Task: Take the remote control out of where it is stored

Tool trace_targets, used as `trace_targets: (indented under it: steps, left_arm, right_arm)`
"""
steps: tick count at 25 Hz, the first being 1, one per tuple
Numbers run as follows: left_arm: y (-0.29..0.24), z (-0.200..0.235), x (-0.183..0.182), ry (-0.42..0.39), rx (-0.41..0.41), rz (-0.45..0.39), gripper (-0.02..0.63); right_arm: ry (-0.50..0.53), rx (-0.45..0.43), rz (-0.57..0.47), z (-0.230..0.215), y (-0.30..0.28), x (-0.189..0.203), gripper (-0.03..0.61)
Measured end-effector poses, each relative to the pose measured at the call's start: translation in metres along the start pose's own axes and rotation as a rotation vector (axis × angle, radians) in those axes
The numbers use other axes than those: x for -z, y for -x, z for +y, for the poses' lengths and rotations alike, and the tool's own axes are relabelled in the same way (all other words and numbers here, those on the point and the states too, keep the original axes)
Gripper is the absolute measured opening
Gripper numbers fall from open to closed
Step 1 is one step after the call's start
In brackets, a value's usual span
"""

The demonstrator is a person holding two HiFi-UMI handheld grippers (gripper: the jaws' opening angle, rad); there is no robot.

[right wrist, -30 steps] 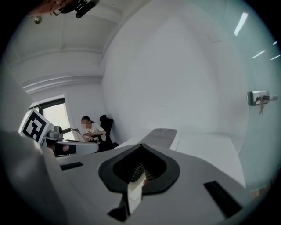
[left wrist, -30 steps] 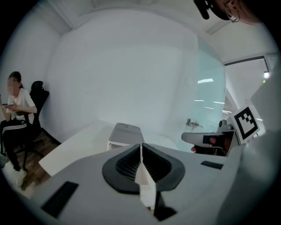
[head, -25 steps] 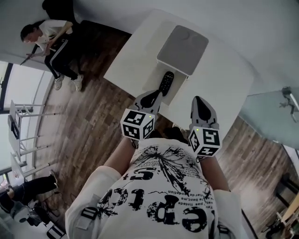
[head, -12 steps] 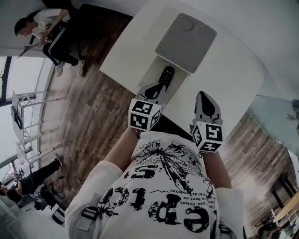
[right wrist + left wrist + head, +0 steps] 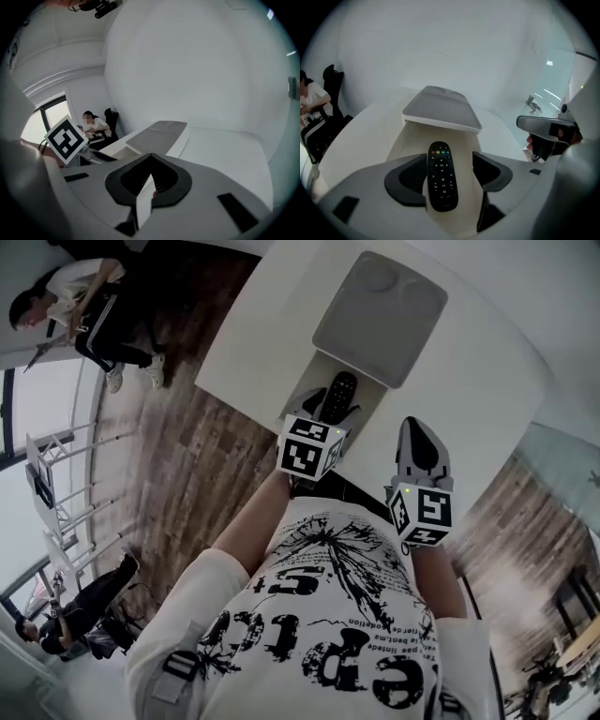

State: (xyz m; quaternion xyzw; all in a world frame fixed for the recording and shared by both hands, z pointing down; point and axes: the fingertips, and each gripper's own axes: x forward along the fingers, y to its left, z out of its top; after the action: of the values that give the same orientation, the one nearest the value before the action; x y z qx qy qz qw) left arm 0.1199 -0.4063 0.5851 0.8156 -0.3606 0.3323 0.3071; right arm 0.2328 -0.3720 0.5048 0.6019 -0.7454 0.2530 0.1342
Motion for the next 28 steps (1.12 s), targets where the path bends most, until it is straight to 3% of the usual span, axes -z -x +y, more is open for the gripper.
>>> trace_targets:
  steps: [6, 12, 19, 25, 28]
  left_arm:
    - [-0.024, 0.006, 0.007, 0.017, 0.019, 0.095, 0.29]
    - [-0.043, 0.016, 0.021, -0.028, -0.06, 0.208, 0.29]
    - [-0.051, 0.025, 0.025, -0.111, -0.149, 0.23, 0.29]
    - [-0.048, 0.028, 0.028, -0.144, -0.123, 0.299, 0.275]
    - [-0.046, 0.026, 0.025, -0.102, -0.059, 0.308, 0.268]
  right_arm:
    - [-0.05, 0.015, 0.042, -0.006, -0.013, 0.009, 0.0]
    - [-0.072, 0.003, 0.052, -0.005, -0.027, 0.009, 0.0]
    - [-0.096, 0.017, 0.057, -0.012, -0.043, 0.002, 0.0]
    - [-0.096, 0.02, 0.03, -0.01, -0.043, -0.01, 0.0]
    - [-0.092, 0.021, 0.017, -0.011, -0.041, -0.017, 0.0]
